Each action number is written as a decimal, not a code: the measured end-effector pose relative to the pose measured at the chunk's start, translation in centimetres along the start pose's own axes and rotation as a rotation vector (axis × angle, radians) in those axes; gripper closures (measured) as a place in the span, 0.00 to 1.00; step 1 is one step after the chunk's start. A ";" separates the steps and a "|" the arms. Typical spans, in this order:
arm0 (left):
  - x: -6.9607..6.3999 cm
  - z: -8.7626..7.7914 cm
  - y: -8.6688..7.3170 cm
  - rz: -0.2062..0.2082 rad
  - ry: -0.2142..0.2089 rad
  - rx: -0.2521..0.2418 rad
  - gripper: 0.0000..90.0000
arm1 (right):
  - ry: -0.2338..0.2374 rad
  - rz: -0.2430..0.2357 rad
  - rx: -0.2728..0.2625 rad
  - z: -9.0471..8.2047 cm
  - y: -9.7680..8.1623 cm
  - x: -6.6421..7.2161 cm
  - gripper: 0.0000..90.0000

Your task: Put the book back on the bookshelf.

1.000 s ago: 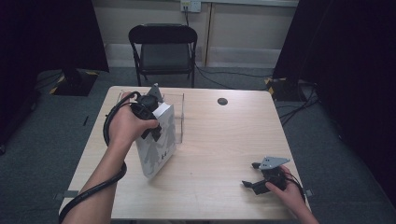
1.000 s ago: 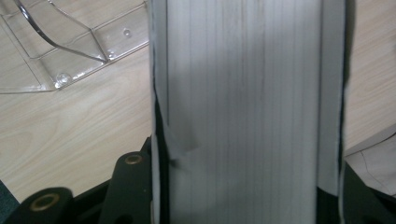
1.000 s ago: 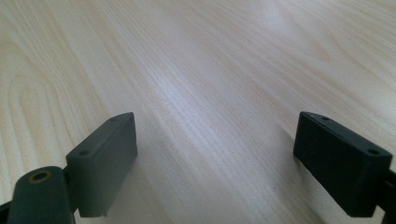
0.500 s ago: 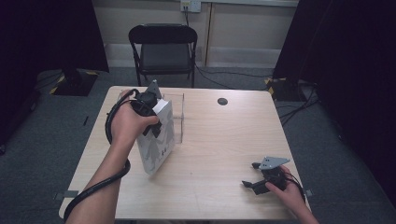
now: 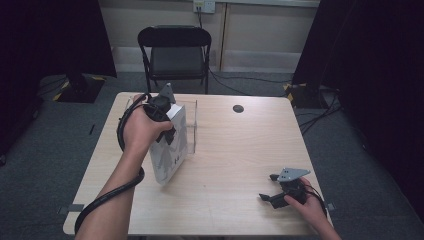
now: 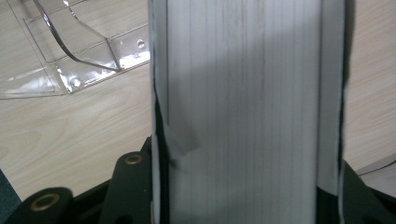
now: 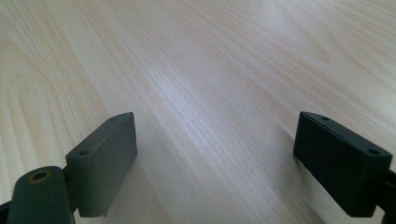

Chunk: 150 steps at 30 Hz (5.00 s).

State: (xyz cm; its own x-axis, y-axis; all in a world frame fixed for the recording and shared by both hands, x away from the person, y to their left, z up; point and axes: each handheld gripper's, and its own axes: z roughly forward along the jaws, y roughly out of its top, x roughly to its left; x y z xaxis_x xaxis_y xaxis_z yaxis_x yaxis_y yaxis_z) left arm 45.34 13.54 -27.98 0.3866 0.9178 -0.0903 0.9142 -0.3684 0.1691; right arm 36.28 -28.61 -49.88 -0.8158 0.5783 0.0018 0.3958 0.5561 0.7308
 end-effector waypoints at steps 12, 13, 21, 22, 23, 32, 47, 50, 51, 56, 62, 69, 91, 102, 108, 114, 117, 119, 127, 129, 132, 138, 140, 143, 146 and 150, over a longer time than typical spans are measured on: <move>-0.1 0.1 0.6 -0.030 -0.001 -0.026 0.59 | 0.000 0.000 0.000 0.0 0.0 0.0 0.14; 0.0 0.1 0.6 -0.028 -0.002 -0.028 0.59 | 0.000 0.000 0.000 0.0 0.0 0.0 0.14; 0.0 0.2 1.0 -0.052 0.006 -0.038 0.59 | 0.000 0.000 0.000 0.0 0.0 0.0 0.14; 0.0 0.2 1.0 -0.059 0.009 -0.037 0.59 | 0.000 0.000 0.000 0.0 0.0 0.0 0.14; 0.0 0.2 1.1 -0.070 0.010 -0.037 0.59 | 0.000 0.000 0.000 0.0 0.0 0.0 0.14; 0.1 0.3 1.7 -0.085 0.021 -0.039 0.59 | 0.000 0.000 0.000 0.0 0.0 0.0 0.14; 0.0 0.5 2.7 -0.090 0.019 -0.047 0.59 | 0.000 0.000 0.000 0.0 0.0 0.0 0.14; 0.0 0.5 2.9 -0.091 0.021 -0.039 0.59 | 0.000 0.000 0.000 0.0 0.0 0.0 0.14; 0.1 0.6 2.9 -0.089 0.022 -0.040 0.59 | 0.001 0.000 0.000 0.0 0.0 0.0 0.14; 0.1 0.6 3.2 -0.092 0.033 -0.040 0.59 | 0.000 0.000 0.000 0.0 0.0 0.0 0.14; 0.2 0.7 3.5 -0.106 0.030 -0.045 0.59 | 0.000 0.000 0.000 0.0 0.0 0.0 0.14; 0.2 0.9 3.9 -0.108 0.034 -0.044 0.59 | 0.000 0.000 0.000 0.0 0.0 0.0 0.14; 0.5 1.6 5.1 -0.122 0.033 -0.042 0.59 | 0.001 0.000 0.000 0.0 0.0 0.0 0.14; 0.5 1.6 5.6 -0.139 0.035 -0.050 0.59 | 0.000 0.001 -0.001 0.0 0.0 0.0 0.14; 0.4 1.8 5.9 -0.145 0.041 -0.050 0.59 | 0.001 0.001 -0.001 0.0 0.0 0.0 0.14; 0.5 2.0 6.1 -0.151 0.036 -0.060 0.59 | 0.000 0.001 -0.001 0.0 0.0 0.0 0.14; 0.7 2.1 6.1 -0.165 0.029 -0.062 0.59 | 0.001 0.001 -0.001 0.0 0.0 0.0 0.14; 0.7 2.1 6.2 -0.159 0.035 -0.052 0.59 | 0.001 0.002 -0.003 0.0 0.0 0.0 0.14; 0.6 2.5 6.5 -0.164 0.040 -0.052 0.59 | 0.001 0.000 -0.001 0.0 0.0 0.0 0.14; 0.7 2.7 6.6 -0.162 0.036 -0.051 0.59 | 0.001 0.000 -0.001 0.0 0.0 0.0 0.14; 0.7 2.9 6.7 -0.173 0.039 -0.058 0.59 | 0.001 0.000 -0.001 0.0 0.0 0.0 0.14; 0.9 3.1 6.9 -0.167 0.037 -0.049 0.59 | 0.001 0.000 -0.001 0.0 0.0 0.0 0.14; 0.8 3.2 7.0 -0.176 0.039 -0.052 0.59 | 0.001 0.000 -0.001 0.0 0.0 0.0 0.14; 0.6 3.3 7.2 -0.177 0.045 -0.054 0.59 | 0.001 0.000 -0.001 0.0 0.0 0.0 0.14; 0.6 3.4 7.3 -0.181 0.046 -0.054 0.59 | 0.001 0.000 -0.001 0.0 0.0 0.0 0.14; 0.7 3.6 7.4 -0.196 0.049 -0.066 0.59 | 0.001 -0.002 0.000 0.0 0.0 0.0 0.14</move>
State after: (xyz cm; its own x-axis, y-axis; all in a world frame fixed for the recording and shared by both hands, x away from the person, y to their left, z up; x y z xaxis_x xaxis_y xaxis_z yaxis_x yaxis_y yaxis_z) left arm 52.79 10.87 -30.35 0.1941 0.9777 -0.0801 0.9606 -0.1729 0.2174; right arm 36.27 -28.61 -49.88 -0.8173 0.5763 0.0012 0.3941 0.5574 0.7308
